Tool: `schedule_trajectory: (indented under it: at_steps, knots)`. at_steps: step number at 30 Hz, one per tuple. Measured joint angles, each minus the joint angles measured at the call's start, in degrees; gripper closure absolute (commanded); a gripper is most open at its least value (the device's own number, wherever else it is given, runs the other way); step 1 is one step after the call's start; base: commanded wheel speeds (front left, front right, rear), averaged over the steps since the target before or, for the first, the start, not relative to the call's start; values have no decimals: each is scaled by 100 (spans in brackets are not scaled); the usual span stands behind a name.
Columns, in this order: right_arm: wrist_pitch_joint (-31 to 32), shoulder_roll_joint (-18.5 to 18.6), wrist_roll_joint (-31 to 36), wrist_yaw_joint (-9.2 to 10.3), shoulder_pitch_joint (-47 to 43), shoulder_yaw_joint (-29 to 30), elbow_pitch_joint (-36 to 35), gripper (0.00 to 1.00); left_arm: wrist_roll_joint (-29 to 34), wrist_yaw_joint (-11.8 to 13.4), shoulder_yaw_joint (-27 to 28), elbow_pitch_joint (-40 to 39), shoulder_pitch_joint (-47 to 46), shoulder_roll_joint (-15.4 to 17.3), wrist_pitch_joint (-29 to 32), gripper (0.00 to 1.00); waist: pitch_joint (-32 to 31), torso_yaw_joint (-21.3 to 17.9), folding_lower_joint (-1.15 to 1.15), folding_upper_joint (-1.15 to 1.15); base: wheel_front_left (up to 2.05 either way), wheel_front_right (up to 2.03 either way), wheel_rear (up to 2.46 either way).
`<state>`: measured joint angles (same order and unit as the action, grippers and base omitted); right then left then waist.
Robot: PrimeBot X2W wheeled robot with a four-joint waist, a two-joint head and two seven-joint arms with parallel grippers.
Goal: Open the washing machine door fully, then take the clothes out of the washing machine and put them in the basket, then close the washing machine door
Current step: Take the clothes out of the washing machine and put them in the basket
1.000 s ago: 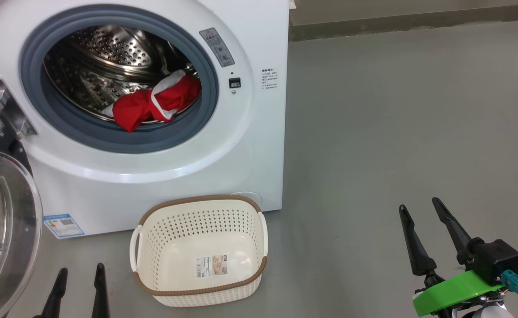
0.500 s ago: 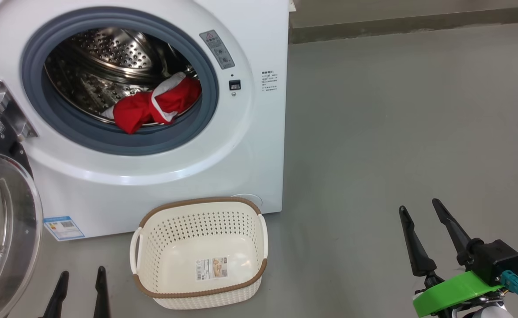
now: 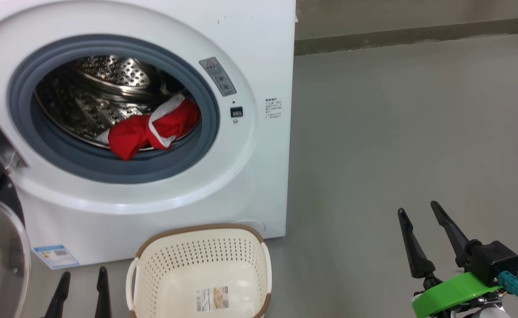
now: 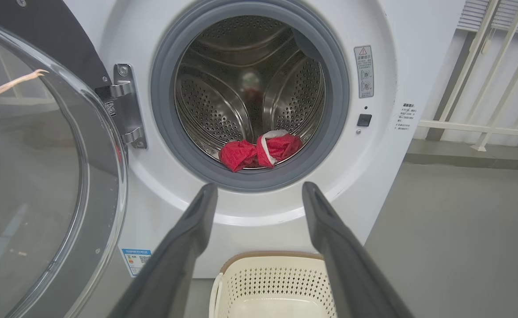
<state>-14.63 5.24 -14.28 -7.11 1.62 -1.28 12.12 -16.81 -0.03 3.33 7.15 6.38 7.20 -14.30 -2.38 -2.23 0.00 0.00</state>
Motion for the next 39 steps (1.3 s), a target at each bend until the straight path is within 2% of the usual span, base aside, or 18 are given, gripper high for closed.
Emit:
schedule_trajectory:
  at_steps: [11, 39]
  knots:
    - [0, -15, 0, 0, 1, 13, 32, 0, -82, -10, -51, -134, 19, 2, 0, 0, 21, -6, 0, 0, 102, -102, 0]
    - [0, -22, 0, 0, -40, -10, 33, 0, -92, 29, -186, -202, 197, 16, 16, 0, -63, 14, 0, 0, 1, -1, 0]
